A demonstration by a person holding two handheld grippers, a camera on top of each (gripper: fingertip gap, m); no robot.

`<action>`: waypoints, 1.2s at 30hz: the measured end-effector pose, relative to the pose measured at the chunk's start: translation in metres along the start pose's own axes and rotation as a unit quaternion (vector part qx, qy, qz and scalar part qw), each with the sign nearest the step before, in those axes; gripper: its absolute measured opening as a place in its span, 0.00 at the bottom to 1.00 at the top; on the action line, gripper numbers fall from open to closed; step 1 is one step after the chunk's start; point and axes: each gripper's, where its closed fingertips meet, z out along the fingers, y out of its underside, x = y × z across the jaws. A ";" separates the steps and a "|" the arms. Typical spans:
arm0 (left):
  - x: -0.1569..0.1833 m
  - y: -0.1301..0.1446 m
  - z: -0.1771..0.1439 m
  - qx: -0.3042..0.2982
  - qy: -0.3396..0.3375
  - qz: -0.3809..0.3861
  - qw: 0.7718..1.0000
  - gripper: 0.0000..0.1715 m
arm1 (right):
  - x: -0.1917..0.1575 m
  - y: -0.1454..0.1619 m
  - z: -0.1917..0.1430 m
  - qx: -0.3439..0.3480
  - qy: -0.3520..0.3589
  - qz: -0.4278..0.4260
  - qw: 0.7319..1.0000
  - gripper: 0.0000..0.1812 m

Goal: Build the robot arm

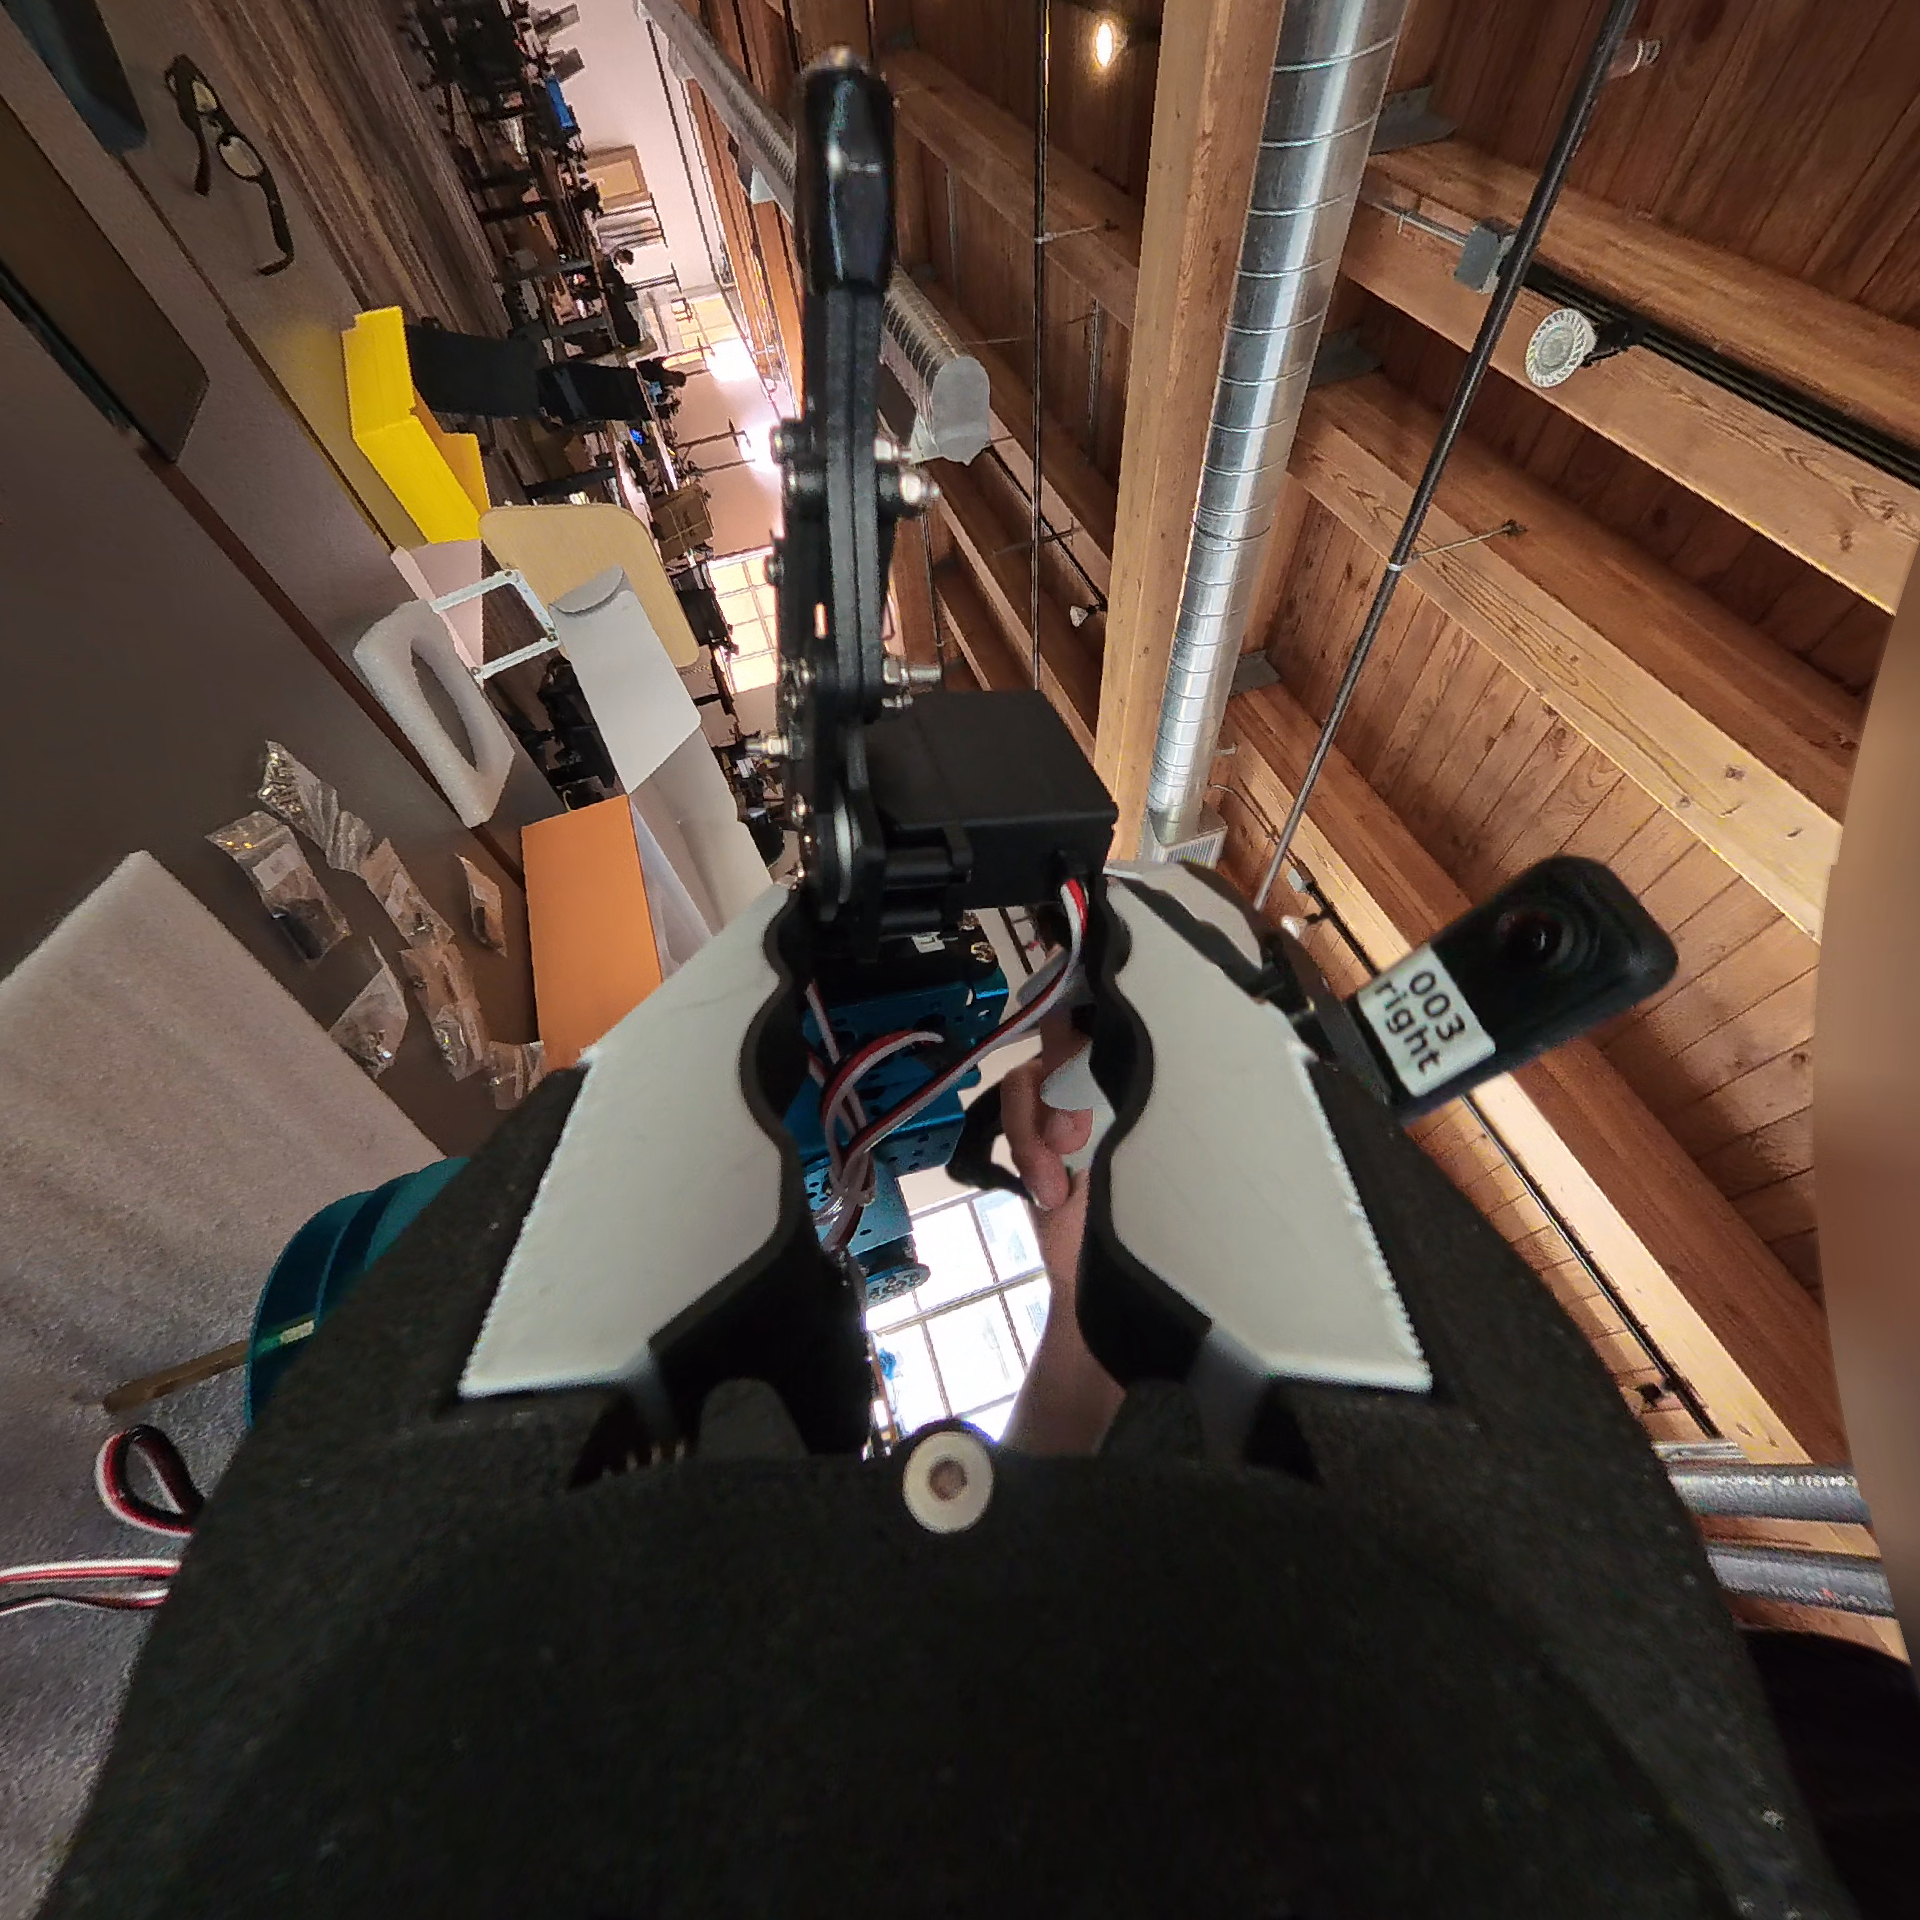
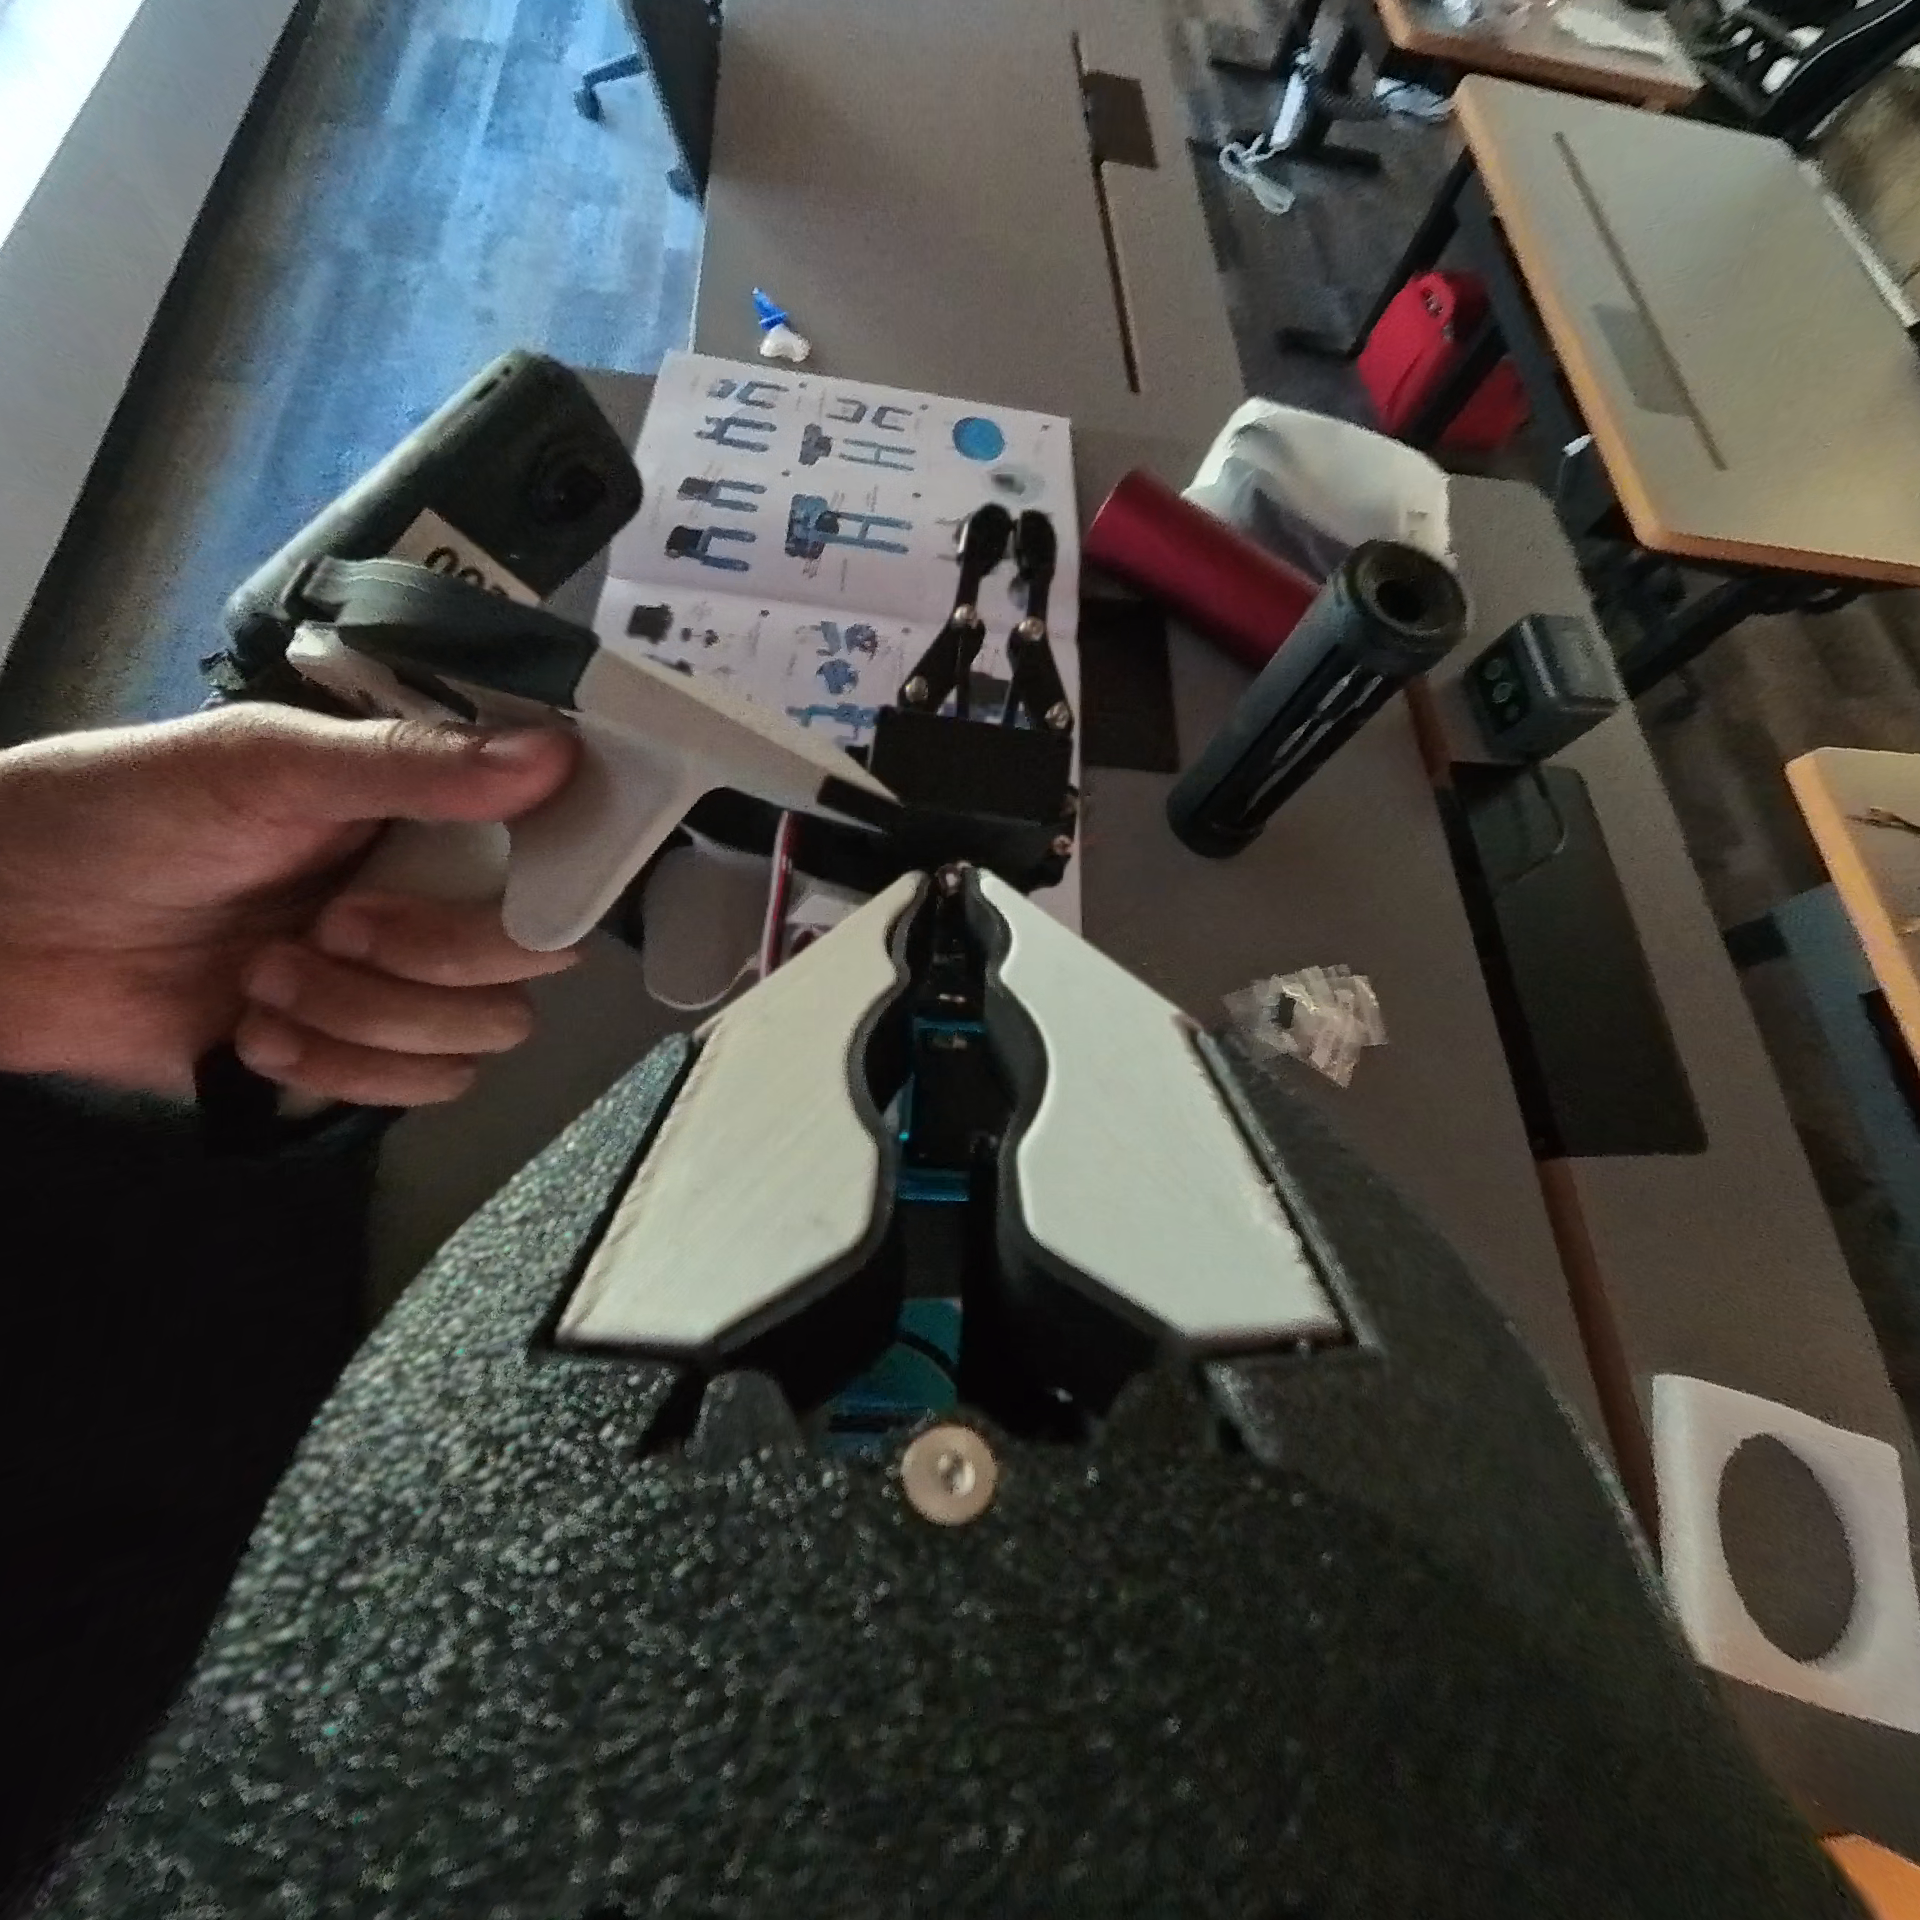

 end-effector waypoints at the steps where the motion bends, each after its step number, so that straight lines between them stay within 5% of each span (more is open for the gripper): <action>1: 0.000 0.000 0.000 0.000 0.000 0.000 1.000 0.31 | 0.000 0.001 0.001 -0.011 -0.022 0.001 1.000 0.03; 14: 0.001 0.000 0.002 0.001 -0.006 -0.005 1.000 0.30 | 0.000 0.020 0.026 -0.157 -0.160 0.013 0.975 0.03; 36: -0.002 -0.002 0.001 0.004 -0.011 -0.021 1.000 0.30 | -0.002 0.023 0.034 -0.200 -0.133 -0.005 0.971 0.01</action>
